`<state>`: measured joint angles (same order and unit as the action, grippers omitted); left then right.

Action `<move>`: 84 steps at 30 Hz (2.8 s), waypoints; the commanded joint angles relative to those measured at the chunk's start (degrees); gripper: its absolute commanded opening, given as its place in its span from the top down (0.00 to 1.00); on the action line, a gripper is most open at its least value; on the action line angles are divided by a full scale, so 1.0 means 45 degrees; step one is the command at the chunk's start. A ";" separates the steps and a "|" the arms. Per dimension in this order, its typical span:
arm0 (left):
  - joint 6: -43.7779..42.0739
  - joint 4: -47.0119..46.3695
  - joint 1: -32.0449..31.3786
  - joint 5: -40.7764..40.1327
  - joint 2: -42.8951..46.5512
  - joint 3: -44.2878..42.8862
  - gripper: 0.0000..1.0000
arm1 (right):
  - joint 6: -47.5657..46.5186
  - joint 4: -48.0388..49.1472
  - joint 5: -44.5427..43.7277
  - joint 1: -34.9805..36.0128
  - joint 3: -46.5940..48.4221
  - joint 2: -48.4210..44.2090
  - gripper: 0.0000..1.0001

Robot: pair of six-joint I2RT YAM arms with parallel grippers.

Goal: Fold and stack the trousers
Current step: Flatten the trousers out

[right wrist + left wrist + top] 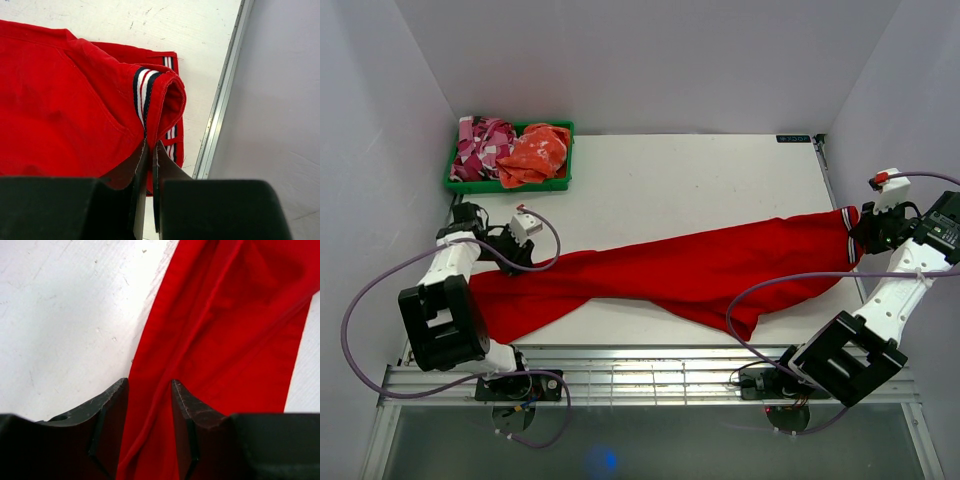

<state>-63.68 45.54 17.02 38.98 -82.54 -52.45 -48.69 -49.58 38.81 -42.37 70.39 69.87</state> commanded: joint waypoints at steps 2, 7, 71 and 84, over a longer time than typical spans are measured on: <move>0.0772 -0.1116 -0.0363 -0.0127 -0.0405 -0.0161 0.50 | -0.0236 0.0159 0.0341 -0.0038 0.0295 0.0002 0.92; 0.0480 -0.0706 -0.0520 -0.0750 -0.1051 -0.0416 0.55 | -0.0139 0.0276 0.0224 -0.0038 0.0432 0.0041 0.92; -0.2001 0.5272 0.0984 -0.1865 0.1309 -0.0028 0.14 | -0.2892 -0.1073 -0.3389 0.2033 -0.0265 0.3107 0.07; -0.2821 0.3086 0.0965 -0.2470 0.1878 0.3019 0.12 | -0.2053 0.1622 -0.1574 0.2266 -0.2633 0.4103 0.04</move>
<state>-73.93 62.65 21.28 28.56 -75.44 -41.04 -57.65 -46.09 27.20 -32.86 59.53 88.20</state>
